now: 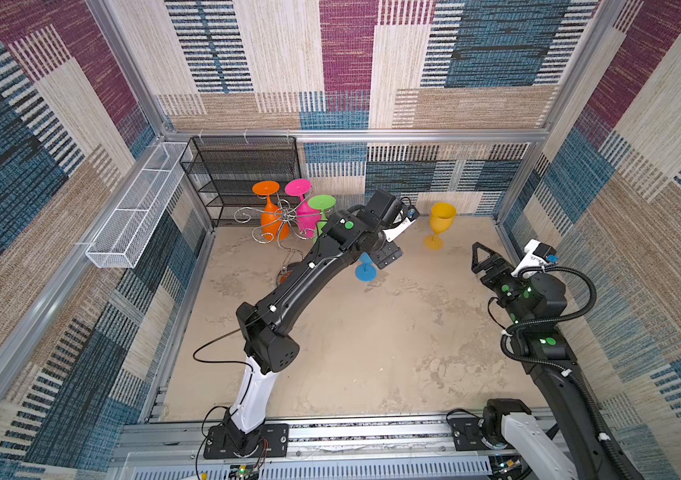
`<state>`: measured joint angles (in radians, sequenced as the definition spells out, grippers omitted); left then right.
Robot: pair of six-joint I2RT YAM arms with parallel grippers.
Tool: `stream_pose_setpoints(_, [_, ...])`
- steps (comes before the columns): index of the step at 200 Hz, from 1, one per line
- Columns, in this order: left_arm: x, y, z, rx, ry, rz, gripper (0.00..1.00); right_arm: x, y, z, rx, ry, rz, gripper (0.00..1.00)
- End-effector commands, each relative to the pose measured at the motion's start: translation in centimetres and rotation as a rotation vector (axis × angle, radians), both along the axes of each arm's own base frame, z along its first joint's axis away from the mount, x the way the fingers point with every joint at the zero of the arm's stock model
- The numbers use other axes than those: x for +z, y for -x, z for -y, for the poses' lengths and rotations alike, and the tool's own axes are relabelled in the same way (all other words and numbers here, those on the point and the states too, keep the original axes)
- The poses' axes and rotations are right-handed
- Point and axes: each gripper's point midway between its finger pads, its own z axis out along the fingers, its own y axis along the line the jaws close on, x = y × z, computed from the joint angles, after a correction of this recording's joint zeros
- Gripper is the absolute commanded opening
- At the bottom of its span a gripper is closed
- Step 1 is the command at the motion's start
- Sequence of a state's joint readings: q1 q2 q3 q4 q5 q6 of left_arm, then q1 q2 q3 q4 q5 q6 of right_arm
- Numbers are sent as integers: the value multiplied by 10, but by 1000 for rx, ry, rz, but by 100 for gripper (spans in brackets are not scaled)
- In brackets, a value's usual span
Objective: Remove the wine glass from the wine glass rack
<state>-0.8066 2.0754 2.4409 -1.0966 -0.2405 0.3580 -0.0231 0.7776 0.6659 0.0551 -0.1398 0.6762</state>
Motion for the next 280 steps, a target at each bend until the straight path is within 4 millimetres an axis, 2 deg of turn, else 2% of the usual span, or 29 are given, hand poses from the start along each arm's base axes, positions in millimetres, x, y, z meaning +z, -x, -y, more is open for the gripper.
stream_pose_setpoints(1, [20, 2, -3, 45, 63, 30, 88, 0, 2, 2, -10, 18, 8, 97])
stream_pose_setpoints(55, [47, 24, -9, 56, 82, 90, 88, 1, 9, -5, 19, 30, 25, 99])
stream_pose_setpoints(97, [77, 42, -25, 71, 190, 159, 88, 3, 10, -20, 55, 47, 34, 99])
stream_pose_setpoints(131, [108, 62, -52, 102, 311, 226, 88, 7, 10, -41, 99, 52, 48, 97])
stream_pose_setpoints(175, [127, 78, -95, 198, 401, 246, 88, 21, 4, -80, 190, 35, 64, 95])
stream_pose_setpoints(222, [126, 65, -160, 410, 515, 199, 84, 40, -17, -141, 338, -33, 52, 90])
stream_pose_setpoints(250, [112, 60, -184, 501, 507, 152, 80, 56, -28, -177, 413, -56, 52, 86])
stream_pose_setpoints(280, [92, 54, -212, 601, 416, 154, 79, 71, -37, -213, 480, -65, 56, 86])
